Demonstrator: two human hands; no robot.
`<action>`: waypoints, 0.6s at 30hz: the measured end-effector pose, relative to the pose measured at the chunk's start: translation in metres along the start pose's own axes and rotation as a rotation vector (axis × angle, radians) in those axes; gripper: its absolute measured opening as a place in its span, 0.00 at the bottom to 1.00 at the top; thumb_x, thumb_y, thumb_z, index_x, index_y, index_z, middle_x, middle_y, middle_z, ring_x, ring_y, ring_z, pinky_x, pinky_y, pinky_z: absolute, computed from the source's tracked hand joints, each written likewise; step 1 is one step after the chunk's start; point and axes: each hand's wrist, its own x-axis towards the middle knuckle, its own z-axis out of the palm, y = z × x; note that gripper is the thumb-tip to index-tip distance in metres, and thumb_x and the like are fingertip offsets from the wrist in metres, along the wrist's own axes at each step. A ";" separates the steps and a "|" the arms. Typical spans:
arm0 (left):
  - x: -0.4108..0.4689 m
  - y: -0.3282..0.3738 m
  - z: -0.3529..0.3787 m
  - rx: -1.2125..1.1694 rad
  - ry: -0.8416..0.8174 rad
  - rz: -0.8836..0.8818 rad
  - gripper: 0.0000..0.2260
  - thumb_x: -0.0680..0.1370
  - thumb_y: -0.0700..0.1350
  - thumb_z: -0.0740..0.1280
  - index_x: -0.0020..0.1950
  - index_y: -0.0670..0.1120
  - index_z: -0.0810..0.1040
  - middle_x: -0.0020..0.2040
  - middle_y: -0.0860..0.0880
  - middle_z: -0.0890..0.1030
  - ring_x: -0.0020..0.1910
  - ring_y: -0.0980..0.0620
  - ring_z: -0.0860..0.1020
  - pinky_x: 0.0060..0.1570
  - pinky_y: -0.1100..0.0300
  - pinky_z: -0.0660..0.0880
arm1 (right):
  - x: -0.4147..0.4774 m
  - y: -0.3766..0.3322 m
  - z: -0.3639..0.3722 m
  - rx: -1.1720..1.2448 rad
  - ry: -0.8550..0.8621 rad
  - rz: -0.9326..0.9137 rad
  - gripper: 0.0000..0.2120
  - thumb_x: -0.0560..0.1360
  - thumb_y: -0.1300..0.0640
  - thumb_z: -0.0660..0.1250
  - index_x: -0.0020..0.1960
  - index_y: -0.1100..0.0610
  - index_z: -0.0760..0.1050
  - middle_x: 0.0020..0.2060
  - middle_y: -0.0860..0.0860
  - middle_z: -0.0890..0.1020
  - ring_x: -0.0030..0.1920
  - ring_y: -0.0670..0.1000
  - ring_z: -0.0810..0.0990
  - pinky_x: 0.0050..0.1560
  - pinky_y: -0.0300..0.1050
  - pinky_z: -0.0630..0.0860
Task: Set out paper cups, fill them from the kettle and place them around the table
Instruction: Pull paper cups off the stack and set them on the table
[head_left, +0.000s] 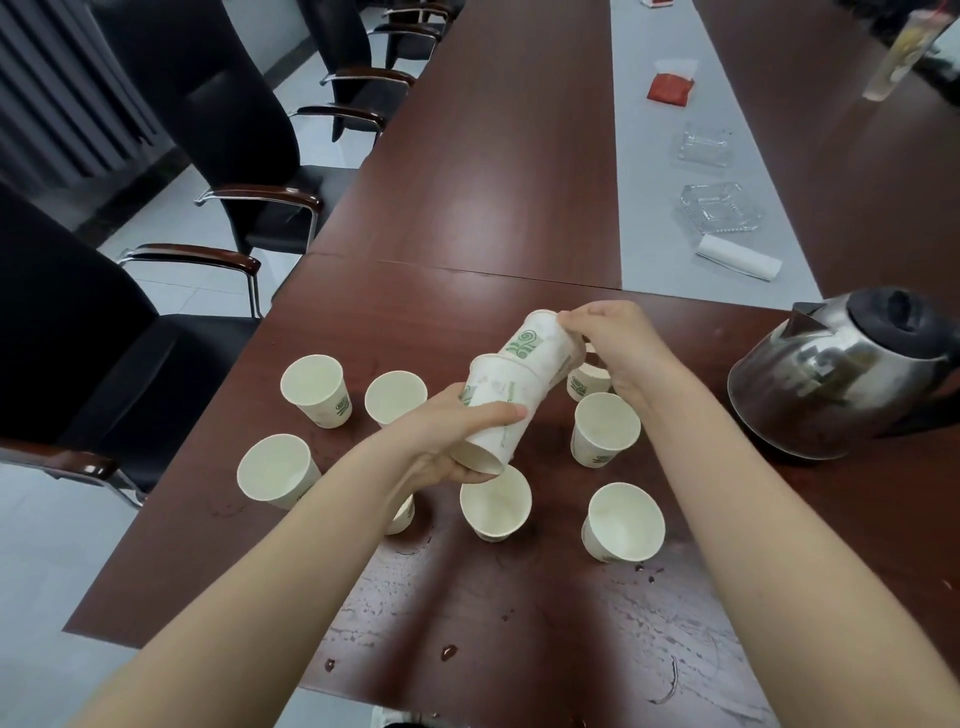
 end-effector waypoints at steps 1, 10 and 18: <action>-0.001 -0.002 -0.002 -0.021 -0.007 0.012 0.10 0.74 0.43 0.71 0.52 0.50 0.72 0.46 0.46 0.80 0.42 0.48 0.79 0.43 0.51 0.77 | 0.001 0.000 -0.001 0.031 -0.018 0.023 0.07 0.74 0.60 0.67 0.37 0.58 0.75 0.36 0.52 0.76 0.39 0.49 0.73 0.40 0.43 0.69; -0.001 -0.001 -0.029 -0.090 0.061 0.024 0.18 0.76 0.58 0.65 0.59 0.49 0.71 0.52 0.44 0.80 0.46 0.46 0.80 0.40 0.49 0.78 | 0.009 -0.012 0.000 0.487 -0.341 0.351 0.03 0.74 0.61 0.68 0.42 0.58 0.75 0.34 0.52 0.81 0.45 0.54 0.79 0.50 0.60 0.76; 0.010 0.027 -0.066 -0.256 0.026 0.066 0.17 0.78 0.55 0.63 0.66 0.61 0.65 0.61 0.44 0.76 0.52 0.40 0.80 0.42 0.44 0.78 | 0.026 -0.036 0.016 0.567 -0.229 0.283 0.03 0.75 0.62 0.67 0.44 0.59 0.73 0.43 0.54 0.77 0.48 0.54 0.79 0.41 0.58 0.80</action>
